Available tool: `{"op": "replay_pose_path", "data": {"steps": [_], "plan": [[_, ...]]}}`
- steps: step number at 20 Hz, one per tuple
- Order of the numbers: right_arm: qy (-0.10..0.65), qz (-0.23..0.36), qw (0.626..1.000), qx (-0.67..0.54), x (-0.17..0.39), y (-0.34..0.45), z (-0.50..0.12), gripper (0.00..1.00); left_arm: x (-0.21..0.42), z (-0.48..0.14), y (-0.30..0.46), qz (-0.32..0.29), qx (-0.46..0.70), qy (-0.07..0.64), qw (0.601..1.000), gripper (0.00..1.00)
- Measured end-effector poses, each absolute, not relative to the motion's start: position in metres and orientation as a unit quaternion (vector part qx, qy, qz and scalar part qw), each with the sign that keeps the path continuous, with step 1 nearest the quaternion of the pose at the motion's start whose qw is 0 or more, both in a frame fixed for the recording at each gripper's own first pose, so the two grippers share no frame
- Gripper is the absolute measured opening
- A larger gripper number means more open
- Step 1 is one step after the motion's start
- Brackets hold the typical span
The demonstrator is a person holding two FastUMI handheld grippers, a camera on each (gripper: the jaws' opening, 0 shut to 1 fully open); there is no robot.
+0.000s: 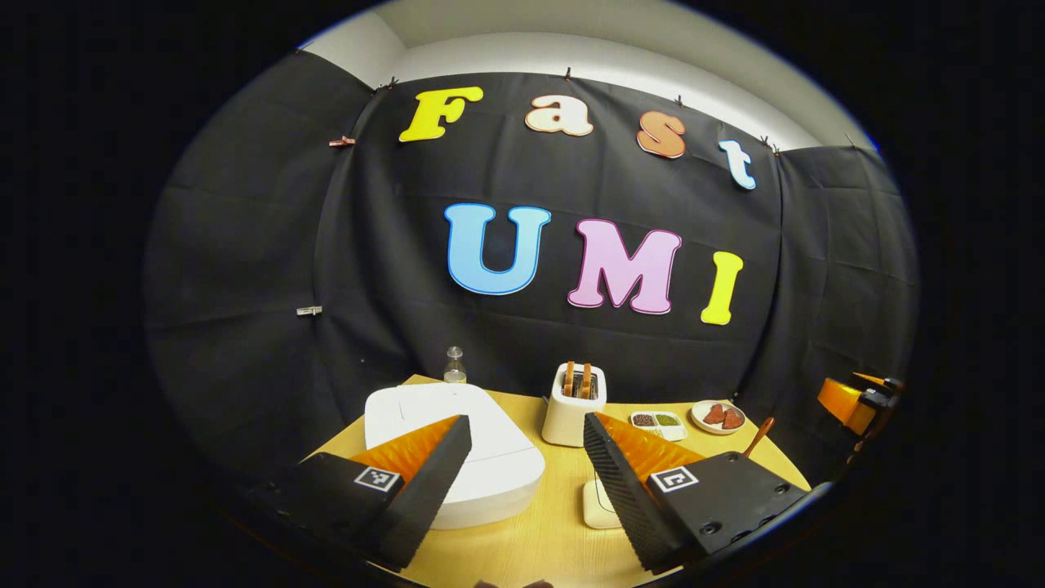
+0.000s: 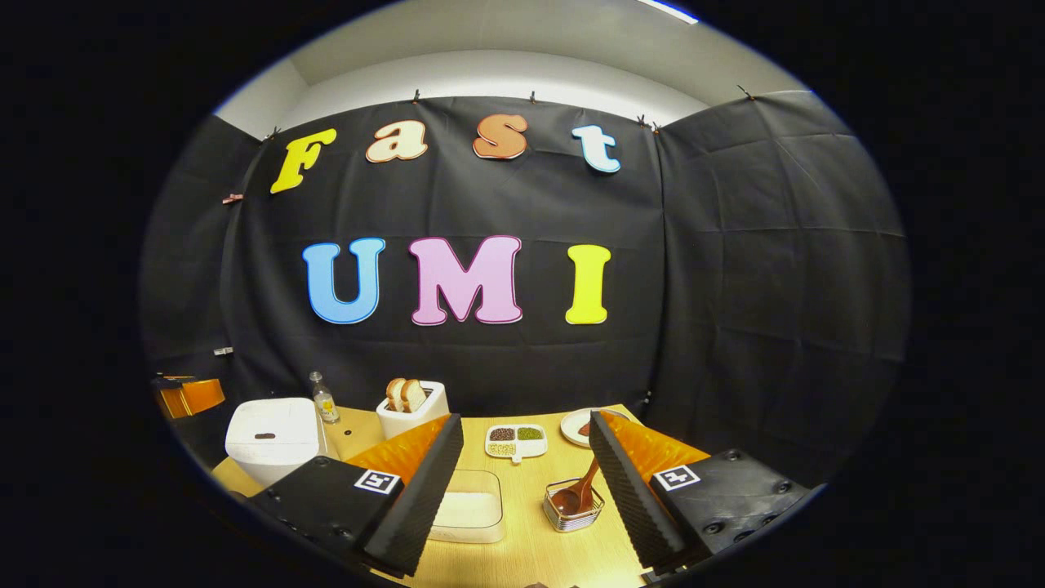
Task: Close the left gripper, press the button to open the rice cooker; take a wooden spoon from the chopstick holder with the right hand, scoop a spoonful of rice and pour it into the rice cooker, then put the wooden spoon back into the chopstick holder.
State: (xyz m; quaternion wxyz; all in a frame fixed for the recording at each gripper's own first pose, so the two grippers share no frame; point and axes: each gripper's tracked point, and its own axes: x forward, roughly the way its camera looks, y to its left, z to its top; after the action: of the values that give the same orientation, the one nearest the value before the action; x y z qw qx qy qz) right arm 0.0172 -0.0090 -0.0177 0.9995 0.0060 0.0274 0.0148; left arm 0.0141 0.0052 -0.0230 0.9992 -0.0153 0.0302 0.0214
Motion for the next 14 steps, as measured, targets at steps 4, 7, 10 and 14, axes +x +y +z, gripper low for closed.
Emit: {"op": "replay_pose_path", "data": {"steps": [4,7,10,14], "plan": [[0.037,0.014,0.999,0.016,0.02,-0.013,-0.024,0.96,0.019,-0.02,0.013,0.021,-0.014,0.031,0.999,0.96],[0.045,0.018,0.999,0.022,0.023,-0.013,-0.031,0.96,0.025,-0.015,0.018,0.013,-0.006,0.034,0.999,0.94],[0.053,0.023,0.998,0.025,0.024,-0.013,-0.036,0.96,0.034,-0.008,0.026,0.012,-0.004,0.042,0.999,0.84],[0.056,0.04,0.997,0.038,0.021,-0.01,-0.035,0.97,0.053,-0.005,0.044,0.024,-0.014,0.063,0.998,0.52]]}}
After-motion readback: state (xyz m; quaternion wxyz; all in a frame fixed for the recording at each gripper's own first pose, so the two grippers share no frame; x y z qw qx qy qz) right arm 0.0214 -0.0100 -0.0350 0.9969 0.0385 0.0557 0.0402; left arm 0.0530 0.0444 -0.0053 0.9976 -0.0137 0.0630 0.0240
